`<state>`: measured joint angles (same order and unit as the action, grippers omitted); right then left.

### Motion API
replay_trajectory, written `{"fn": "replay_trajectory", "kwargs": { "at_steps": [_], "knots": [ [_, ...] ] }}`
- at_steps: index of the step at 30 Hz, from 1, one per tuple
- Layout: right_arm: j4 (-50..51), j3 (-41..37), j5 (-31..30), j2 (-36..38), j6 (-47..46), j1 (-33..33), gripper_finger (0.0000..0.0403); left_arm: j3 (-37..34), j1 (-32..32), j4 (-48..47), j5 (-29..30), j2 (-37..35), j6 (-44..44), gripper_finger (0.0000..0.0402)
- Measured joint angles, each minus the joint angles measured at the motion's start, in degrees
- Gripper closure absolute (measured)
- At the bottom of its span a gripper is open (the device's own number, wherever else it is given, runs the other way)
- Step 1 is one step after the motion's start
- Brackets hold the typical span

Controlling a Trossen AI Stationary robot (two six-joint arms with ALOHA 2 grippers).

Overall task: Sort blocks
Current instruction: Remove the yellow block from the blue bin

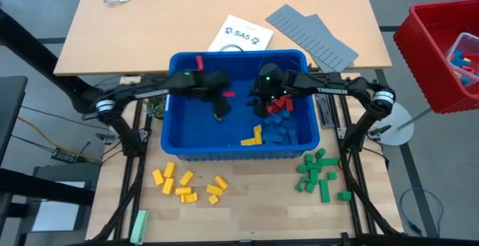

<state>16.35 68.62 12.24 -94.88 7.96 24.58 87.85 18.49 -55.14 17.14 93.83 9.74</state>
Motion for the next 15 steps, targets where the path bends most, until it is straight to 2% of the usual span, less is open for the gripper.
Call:
{"fn": "replay_trajectory", "kwargs": {
  "at_steps": [4, 9, 15],
  "knots": [
    [4.78, 0.00, -3.47, 2.55, -0.95, -0.04, 0.0218, -1.43, 0.67, -0.90, -3.53, 6.60, 2.45, 0.0183],
    [7.10, 0.00, -5.39, 4.94, -2.31, 0.09, 0.0222, -10.06, 2.41, 10.92, -11.31, 9.29, 7.48, 0.0183],
    [7.45, 0.00, -5.37, 5.21, -2.31, 0.28, 0.0222, -16.31, 4.17, 18.14, -12.62, 9.56, 10.42, 0.0183]
  ]
}}
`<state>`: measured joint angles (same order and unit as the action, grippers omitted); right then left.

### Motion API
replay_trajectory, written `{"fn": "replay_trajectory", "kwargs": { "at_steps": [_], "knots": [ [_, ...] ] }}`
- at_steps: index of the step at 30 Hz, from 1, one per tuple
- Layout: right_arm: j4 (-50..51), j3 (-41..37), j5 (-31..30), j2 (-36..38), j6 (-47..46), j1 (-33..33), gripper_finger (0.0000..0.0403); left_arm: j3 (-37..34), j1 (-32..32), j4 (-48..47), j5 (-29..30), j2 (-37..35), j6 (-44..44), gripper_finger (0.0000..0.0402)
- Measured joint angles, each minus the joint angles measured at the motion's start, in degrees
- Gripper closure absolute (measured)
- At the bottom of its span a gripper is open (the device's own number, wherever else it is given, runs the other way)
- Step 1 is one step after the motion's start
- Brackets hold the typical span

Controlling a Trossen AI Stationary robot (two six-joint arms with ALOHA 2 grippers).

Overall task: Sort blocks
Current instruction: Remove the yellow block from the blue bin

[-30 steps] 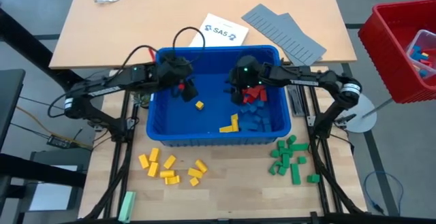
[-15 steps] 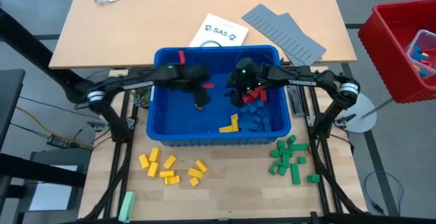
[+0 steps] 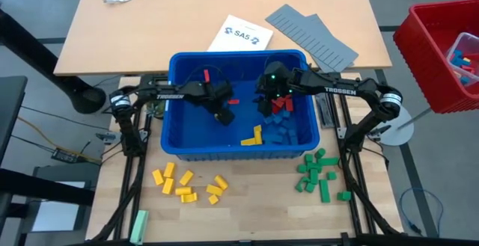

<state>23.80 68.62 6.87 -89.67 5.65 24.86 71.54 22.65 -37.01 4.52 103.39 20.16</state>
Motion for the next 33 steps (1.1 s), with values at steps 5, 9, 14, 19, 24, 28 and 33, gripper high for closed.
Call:
{"fn": "replay_trajectory", "kwargs": {
  "at_steps": [5, 9, 14, 19, 24, 28, 33],
  "knots": [
    [-0.42, 0.00, 0.00, 0.00, 0.13, 0.02, 0.0224, -2.45, -0.15, 0.40, 1.94, 0.00, 0.05, 0.0183],
    [-0.77, 0.00, 0.00, 0.00, 0.13, 0.02, 0.0224, -4.13, -0.11, 1.10, 3.07, -0.02, 0.31, 0.0183],
    [-2.06, 0.00, 0.00, 0.00, 0.42, 0.02, 0.0226, -8.05, -0.15, 5.48, -0.08, -0.04, 1.23, 0.0183],
    [-3.52, 0.00, 0.00, -0.02, 0.43, 0.02, 0.0226, -9.96, -0.15, 9.17, 2.94, -0.04, 0.80, 0.0198],
    [-4.14, 0.00, 0.00, -0.02, 0.42, 0.02, 0.0227, -9.96, -0.15, 13.38, 4.35, -0.04, -1.53, 0.0260],
    [-4.07, 0.00, 0.00, -0.02, -0.02, 0.02, 0.0227, -9.94, -0.36, 13.35, 4.35, -0.12, -2.38, 0.0264],
    [-4.01, 0.00, 0.00, -0.02, -0.04, 0.02, 0.0230, -7.68, -2.30, 9.71, 4.41, -4.62, -2.48, 0.0264]
  ]
}}
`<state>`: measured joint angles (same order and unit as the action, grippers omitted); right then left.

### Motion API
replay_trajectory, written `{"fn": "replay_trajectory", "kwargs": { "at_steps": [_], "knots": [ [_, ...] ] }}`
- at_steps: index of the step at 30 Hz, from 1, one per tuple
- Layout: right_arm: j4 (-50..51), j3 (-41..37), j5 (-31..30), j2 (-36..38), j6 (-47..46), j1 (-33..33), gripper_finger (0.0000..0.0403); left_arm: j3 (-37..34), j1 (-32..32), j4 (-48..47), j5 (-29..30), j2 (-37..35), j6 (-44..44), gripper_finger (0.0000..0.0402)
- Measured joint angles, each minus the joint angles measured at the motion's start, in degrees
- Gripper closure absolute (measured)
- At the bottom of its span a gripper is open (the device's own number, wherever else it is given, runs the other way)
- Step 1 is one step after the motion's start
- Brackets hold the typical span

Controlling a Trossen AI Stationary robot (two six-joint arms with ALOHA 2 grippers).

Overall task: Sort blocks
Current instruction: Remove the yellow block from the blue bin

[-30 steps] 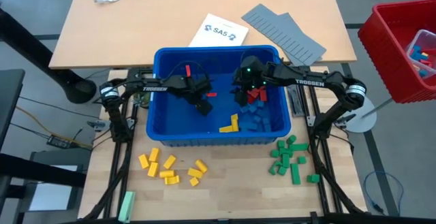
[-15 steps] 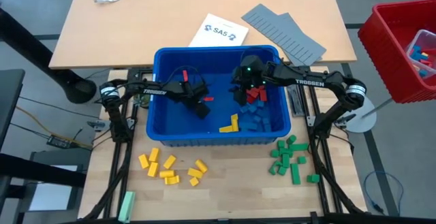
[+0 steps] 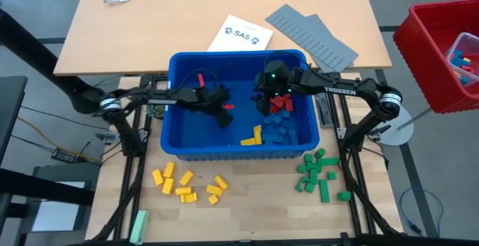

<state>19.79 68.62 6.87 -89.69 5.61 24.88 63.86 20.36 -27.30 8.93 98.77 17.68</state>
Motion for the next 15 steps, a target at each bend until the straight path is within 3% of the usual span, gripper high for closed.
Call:
{"fn": "replay_trajectory", "kwargs": {
  "at_steps": [9, 15],
  "knots": [
    [-0.02, 0.00, -0.02, -0.02, -0.15, 0.00, 0.0232, 6.28, -7.18, -7.90, 0.36, -20.27, -1.09, 0.0264],
    [-0.50, 0.00, 0.00, -0.02, -0.15, 0.01, 0.0233, 7.06, -15.11, -9.92, -10.21, -33.11, -0.59, 0.0264]
  ]
}}
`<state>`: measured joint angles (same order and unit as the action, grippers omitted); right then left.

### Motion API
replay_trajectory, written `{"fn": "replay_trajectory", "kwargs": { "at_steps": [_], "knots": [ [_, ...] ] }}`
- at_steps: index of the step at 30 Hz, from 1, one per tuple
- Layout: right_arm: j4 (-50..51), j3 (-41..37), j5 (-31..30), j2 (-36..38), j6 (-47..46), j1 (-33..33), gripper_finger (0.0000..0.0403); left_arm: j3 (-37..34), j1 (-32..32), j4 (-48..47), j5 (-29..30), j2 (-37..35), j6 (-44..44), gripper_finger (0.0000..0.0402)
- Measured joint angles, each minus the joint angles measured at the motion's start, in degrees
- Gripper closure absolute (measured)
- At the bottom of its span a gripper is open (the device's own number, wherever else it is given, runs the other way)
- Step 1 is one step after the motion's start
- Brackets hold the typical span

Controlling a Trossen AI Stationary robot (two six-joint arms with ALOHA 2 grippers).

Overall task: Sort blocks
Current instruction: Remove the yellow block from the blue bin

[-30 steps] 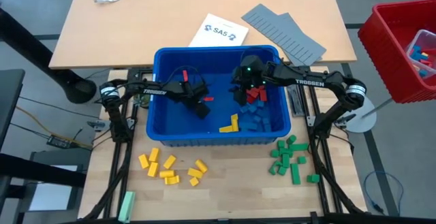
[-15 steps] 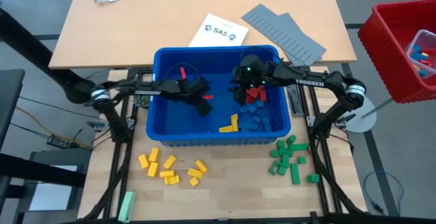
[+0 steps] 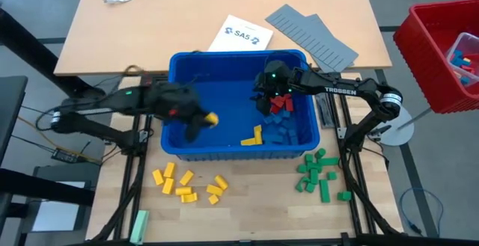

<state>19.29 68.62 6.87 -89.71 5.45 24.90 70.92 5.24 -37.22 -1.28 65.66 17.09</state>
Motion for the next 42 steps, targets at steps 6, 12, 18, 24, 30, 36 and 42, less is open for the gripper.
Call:
{"fn": "replay_trajectory", "kwargs": {
  "at_steps": [6, 12, 18, 24, 30, 36, 42],
  "knots": [
    [-0.18, 0.00, 0.00, -0.02, -1.53, -0.12, 0.0233, 0.04, -11.28, -8.23, -9.12, -7.25, 12.18, 0.0264],
    [-0.35, 0.00, 0.00, -0.02, -3.00, -0.14, 0.0233, -0.01, -23.96, -21.51, -8.08, -8.35, 30.58, 0.0257],
    [-0.40, 0.00, 0.02, -0.02, -3.85, -0.14, 0.0233, -4.47, -32.43, -28.39, -6.57, -7.87, 41.92, 0.0257],
    [-0.36, 0.00, 0.03, -0.02, -3.89, -0.14, 0.0233, -12.36, -38.69, -27.92, -1.45, -7.86, 50.50, 0.0258],
    [-0.91, 0.00, 0.02, -0.02, -3.50, -0.17, 0.0233, -20.04, -43.51, -25.11, 3.44, -7.86, 58.95, 0.0258],
    [-1.47, 0.00, 0.03, -0.02, -3.25, -0.15, 0.0233, -26.40, -45.12, -18.13, 8.72, -8.16, 59.56, 0.0248],
    [-1.99, 0.00, 0.03, -0.02, -2.84, -0.17, 0.0233, -27.33, -45.10, -17.18, 10.86, -8.06, 58.71, 0.0246]
  ]
}}
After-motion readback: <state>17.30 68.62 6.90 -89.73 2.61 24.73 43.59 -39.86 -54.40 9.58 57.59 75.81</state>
